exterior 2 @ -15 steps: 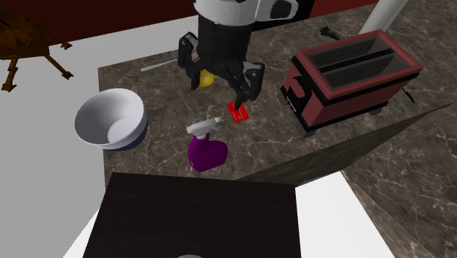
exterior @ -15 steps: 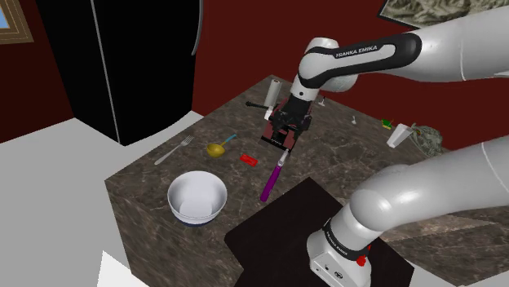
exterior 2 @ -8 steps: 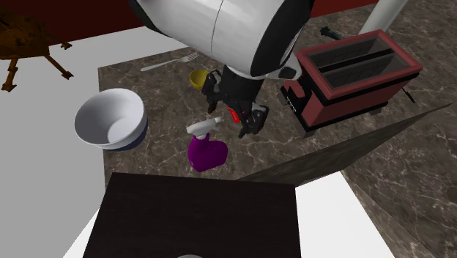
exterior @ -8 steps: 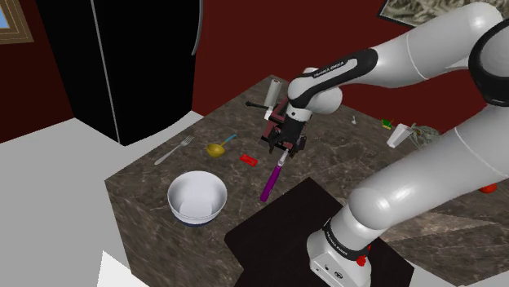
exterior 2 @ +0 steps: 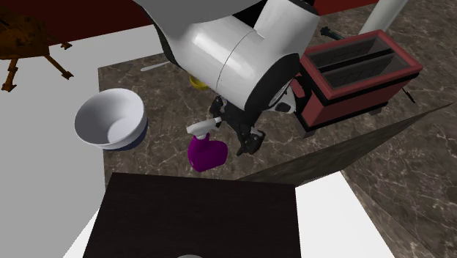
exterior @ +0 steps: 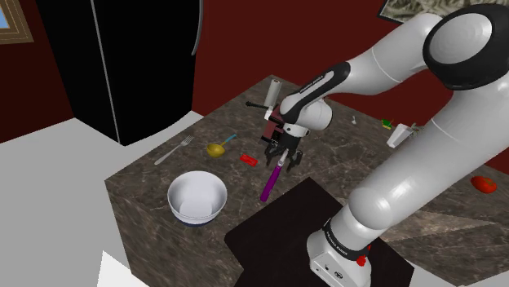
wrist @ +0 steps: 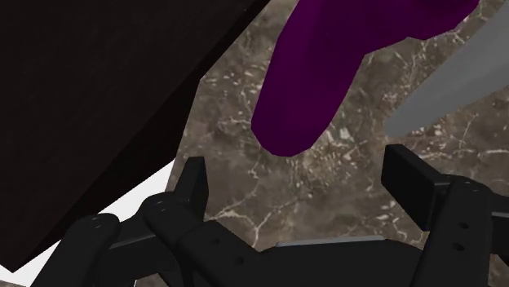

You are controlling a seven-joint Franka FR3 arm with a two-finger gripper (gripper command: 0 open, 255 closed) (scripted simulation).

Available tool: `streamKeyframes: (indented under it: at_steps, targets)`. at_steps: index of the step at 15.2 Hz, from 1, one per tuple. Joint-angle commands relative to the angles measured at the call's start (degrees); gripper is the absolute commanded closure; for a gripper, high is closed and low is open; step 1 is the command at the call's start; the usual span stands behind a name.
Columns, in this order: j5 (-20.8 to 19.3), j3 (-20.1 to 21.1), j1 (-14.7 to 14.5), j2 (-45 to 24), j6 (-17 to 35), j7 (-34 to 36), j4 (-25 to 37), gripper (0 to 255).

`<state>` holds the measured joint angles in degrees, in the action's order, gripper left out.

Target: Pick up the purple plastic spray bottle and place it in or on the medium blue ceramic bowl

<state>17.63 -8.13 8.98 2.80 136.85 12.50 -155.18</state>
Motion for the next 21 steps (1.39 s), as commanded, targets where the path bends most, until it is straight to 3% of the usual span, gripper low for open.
streamKeyframes:
  at_steps: [1, 11, 12, 21]
  targets:
    - [1.28, 0.29, -0.40, -1.48, 1.93, -0.69, -0.50, 0]
    - [2.30, 0.53, -0.65, -2.66, 3.34, -1.36, -0.81, 0]
    - [2.30, 0.53, -0.65, -2.66, 3.34, -1.36, -0.81, 255]
    - [2.31, 0.53, -0.66, -2.66, 3.35, -1.36, -0.81, 255]
